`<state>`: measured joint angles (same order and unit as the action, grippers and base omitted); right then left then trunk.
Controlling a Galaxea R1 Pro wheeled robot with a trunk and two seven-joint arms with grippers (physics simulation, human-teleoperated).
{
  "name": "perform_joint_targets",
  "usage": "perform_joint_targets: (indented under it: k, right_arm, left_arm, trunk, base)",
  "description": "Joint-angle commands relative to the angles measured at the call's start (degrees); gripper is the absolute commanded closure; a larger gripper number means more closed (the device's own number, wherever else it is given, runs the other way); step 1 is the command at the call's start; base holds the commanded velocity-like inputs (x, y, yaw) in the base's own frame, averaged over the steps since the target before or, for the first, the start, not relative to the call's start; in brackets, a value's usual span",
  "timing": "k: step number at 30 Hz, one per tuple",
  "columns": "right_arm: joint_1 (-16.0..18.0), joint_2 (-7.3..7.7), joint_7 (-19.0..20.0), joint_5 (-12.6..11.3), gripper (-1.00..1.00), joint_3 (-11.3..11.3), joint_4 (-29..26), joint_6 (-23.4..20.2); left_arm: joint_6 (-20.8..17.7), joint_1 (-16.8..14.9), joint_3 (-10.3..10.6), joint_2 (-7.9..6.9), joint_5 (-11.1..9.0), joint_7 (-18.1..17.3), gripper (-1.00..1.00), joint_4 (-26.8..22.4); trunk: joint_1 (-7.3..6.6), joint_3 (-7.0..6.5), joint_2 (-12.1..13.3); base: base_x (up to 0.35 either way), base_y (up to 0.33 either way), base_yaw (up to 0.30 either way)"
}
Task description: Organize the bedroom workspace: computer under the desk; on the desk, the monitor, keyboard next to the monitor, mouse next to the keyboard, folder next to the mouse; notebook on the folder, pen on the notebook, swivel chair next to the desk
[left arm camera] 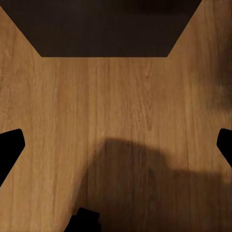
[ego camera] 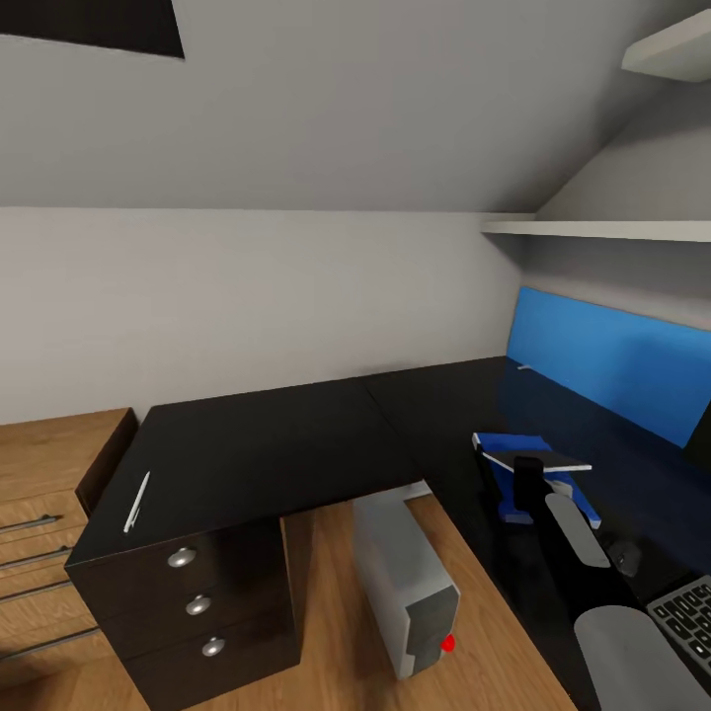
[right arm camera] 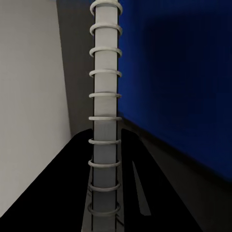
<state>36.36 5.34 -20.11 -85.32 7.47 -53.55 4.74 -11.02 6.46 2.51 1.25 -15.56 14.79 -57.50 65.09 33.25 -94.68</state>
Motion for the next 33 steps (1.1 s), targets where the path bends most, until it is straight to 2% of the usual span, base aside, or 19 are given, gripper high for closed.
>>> perform_joint_targets:
  k: [1, 8, 24, 33]
  right_arm:
    - [0.02, 0.02, 0.03, -0.44, 1.00, -0.09, -0.06, 0.49]
    - [0.03, 0.02, -0.01, 0.61, 1.00, -0.06, -0.06, 0.53]
    - [0.03, -0.04, -0.02, 0.77, 1.00, -0.03, 0.03, 3.76]
    - [0.03, 0.00, -0.02, 0.77, 1.00, -0.02, 0.03, 3.79]
  left_arm:
    - [-0.23, 0.01, 0.13, -0.02, -0.53, 0.42, -1.00, -0.15]
    - [-0.23, 0.03, 0.13, -0.02, -0.52, 0.42, -1.00, -0.15]
    - [-0.23, 0.01, 0.13, -0.02, -0.53, 0.41, -1.00, -0.15]
    - [-0.23, -0.01, 0.12, -0.02, -0.53, 0.42, -1.00, -0.15]
  trunk:
    - [0.01, 0.05, -0.03]
    - [0.01, 0.05, -0.03]
    - [0.01, 0.05, -0.03]
    - [0.01, 0.05, -0.03]
  base:
    - [0.104, -0.097, 0.000]
    - [0.048, -0.044, 0.000]
    - [0.006, -0.003, 0.000]
    - [0.153, 0.000, 0.000]
